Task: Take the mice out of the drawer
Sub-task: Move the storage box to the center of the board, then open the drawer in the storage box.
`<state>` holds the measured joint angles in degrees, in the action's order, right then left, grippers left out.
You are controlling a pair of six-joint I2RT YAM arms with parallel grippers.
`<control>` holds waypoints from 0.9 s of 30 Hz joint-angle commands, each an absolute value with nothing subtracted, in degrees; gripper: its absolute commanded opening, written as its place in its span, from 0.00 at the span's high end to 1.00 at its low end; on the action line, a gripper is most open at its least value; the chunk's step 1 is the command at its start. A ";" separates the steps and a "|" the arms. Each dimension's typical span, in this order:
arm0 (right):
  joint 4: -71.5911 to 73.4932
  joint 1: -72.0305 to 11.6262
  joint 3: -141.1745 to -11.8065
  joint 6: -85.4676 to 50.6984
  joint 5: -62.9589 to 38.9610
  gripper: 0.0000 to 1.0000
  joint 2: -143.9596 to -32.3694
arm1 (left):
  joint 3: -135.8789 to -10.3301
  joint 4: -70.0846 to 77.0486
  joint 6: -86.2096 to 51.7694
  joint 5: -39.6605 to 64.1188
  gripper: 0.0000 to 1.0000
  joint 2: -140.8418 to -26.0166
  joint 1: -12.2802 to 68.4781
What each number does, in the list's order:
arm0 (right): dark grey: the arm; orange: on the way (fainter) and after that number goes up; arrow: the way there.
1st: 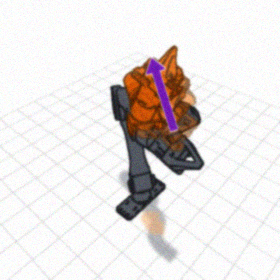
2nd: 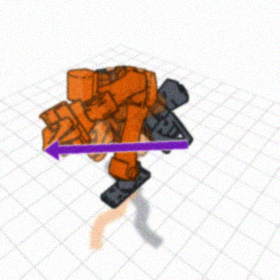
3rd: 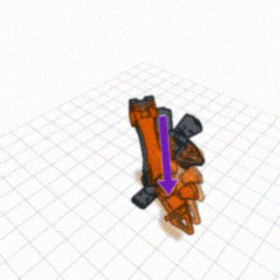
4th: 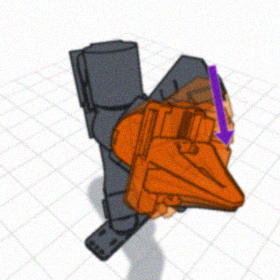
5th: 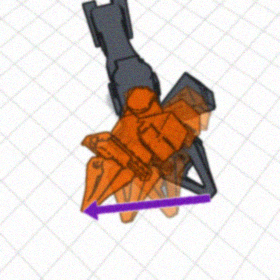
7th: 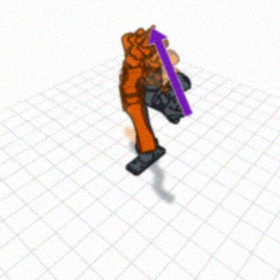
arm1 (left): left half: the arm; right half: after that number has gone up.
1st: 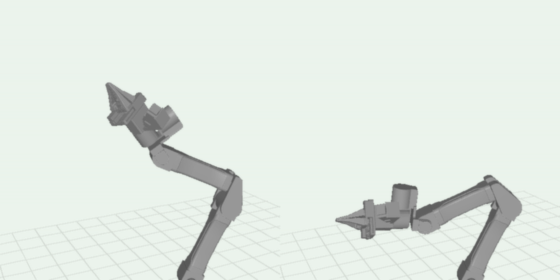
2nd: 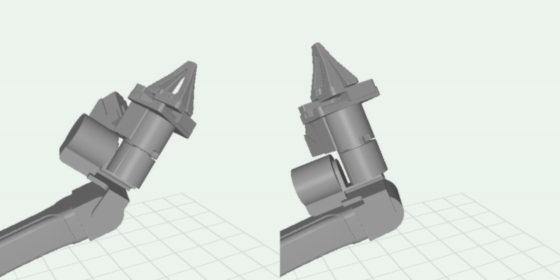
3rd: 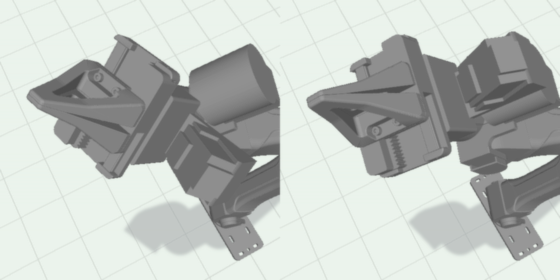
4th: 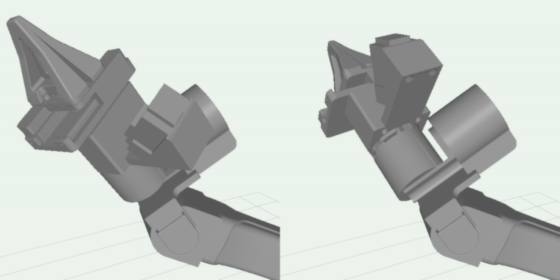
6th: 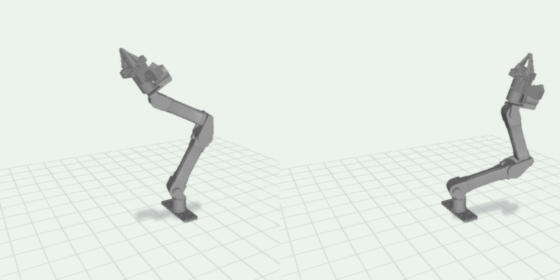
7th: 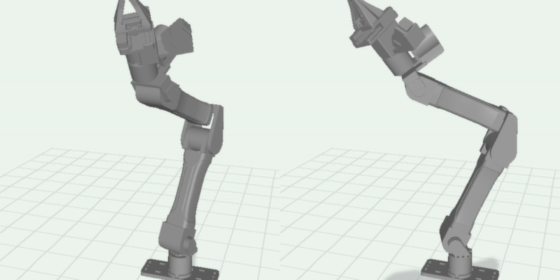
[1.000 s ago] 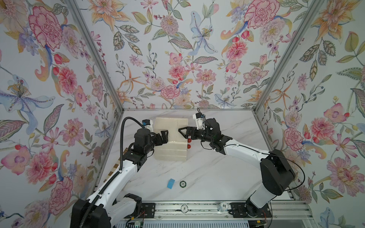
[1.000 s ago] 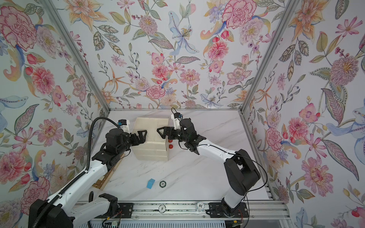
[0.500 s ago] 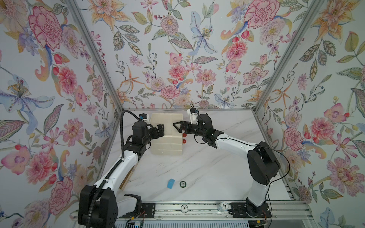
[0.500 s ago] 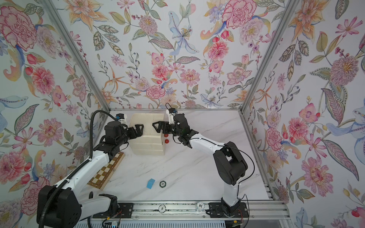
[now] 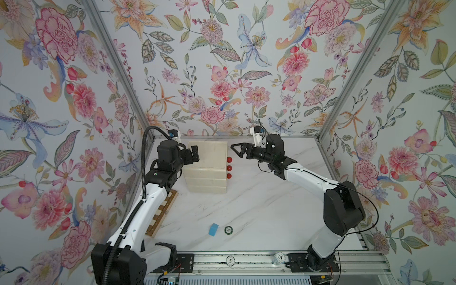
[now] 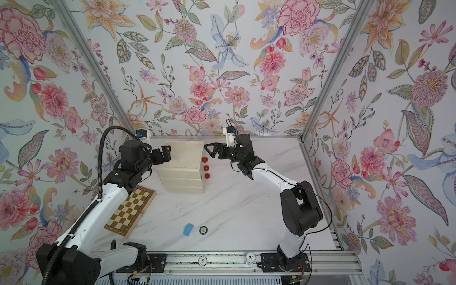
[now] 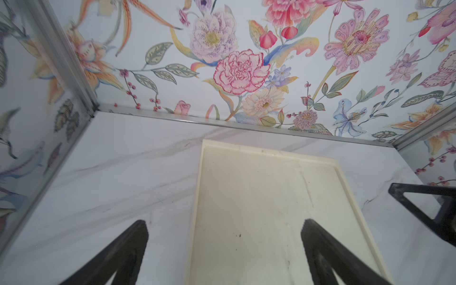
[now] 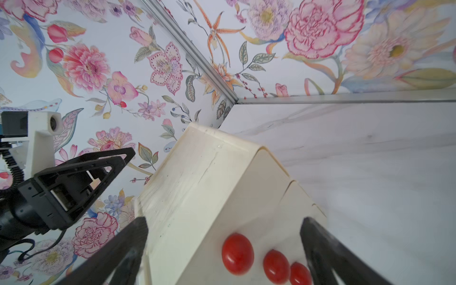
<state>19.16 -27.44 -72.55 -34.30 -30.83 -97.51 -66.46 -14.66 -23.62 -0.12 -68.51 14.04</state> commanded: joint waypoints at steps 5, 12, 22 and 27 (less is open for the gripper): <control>23.11 -24.17 -66.60 -33.57 -44.64 0.03 -95.31 | -68.60 -10.08 -16.62 -10.91 0.00 -71.01 29.30; 28.86 -24.33 -65.42 -37.87 -50.07 0.22 -99.61 | -66.79 3.73 -17.48 -13.25 0.00 -79.17 33.52; 32.09 -27.92 -68.95 -39.29 -51.49 0.37 -107.54 | -59.30 15.06 -22.21 -14.54 0.00 -80.60 33.41; 34.63 -29.56 -69.08 -40.28 -51.24 0.39 -109.19 | -56.10 16.92 -24.91 -13.74 0.00 -79.90 32.01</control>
<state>30.44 -28.84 -67.18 -39.33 -50.35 -108.60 -58.24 13.85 -22.28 -12.88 -80.77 33.12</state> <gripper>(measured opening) 0.612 0.996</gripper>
